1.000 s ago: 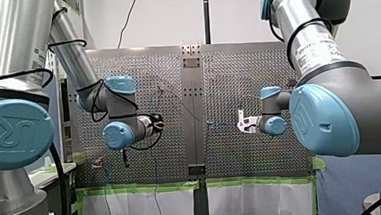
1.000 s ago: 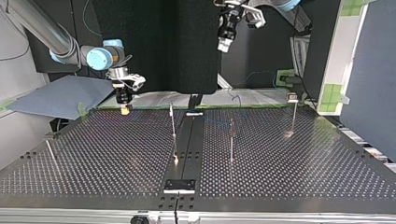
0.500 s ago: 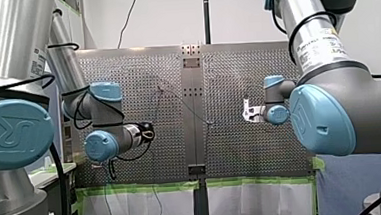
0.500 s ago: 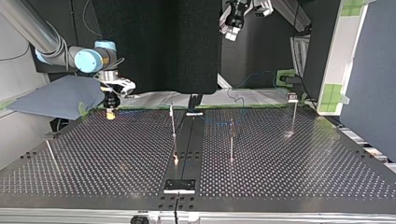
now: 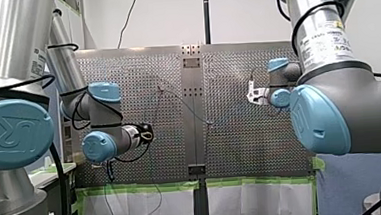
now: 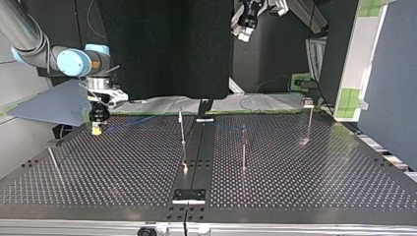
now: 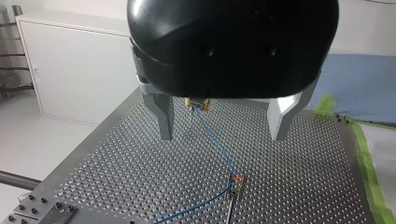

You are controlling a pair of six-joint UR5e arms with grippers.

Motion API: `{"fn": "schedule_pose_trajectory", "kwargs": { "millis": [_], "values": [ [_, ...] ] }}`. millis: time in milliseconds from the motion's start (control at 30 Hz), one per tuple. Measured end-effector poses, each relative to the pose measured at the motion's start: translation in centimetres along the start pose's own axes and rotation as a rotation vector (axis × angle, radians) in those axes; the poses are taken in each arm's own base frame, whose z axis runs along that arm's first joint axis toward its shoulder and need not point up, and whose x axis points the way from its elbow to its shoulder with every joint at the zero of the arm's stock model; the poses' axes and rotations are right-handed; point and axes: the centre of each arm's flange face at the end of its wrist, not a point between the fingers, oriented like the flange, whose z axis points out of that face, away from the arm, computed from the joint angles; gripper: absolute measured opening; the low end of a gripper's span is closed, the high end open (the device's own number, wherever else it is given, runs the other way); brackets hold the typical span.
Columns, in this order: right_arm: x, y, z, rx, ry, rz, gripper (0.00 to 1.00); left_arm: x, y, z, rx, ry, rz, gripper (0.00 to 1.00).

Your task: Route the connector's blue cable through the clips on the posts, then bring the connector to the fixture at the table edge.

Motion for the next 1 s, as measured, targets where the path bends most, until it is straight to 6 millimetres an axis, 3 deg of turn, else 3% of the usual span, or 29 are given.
{"fn": "schedule_pose_trajectory", "kwargs": {
  "millis": [267,667,1000],
  "values": [
    [4.6,2.4,0.6,-0.086,0.031,-0.018,0.0,0.0,0.0,0.0,0.0,0.002,0.002,1.0],
    [5.0,6.8,0.4,-0.19,-0.046,-0.061,0.0,0.1,0.0,0.0,-0.001,0.01,0.004,1.0],
    [5.4,9.0,0.5,-0.182,-0.109,-0.088,0.0,0.2,0.0,-0.1,-0.003,0.023,0.008,1.0]
  ]
}}
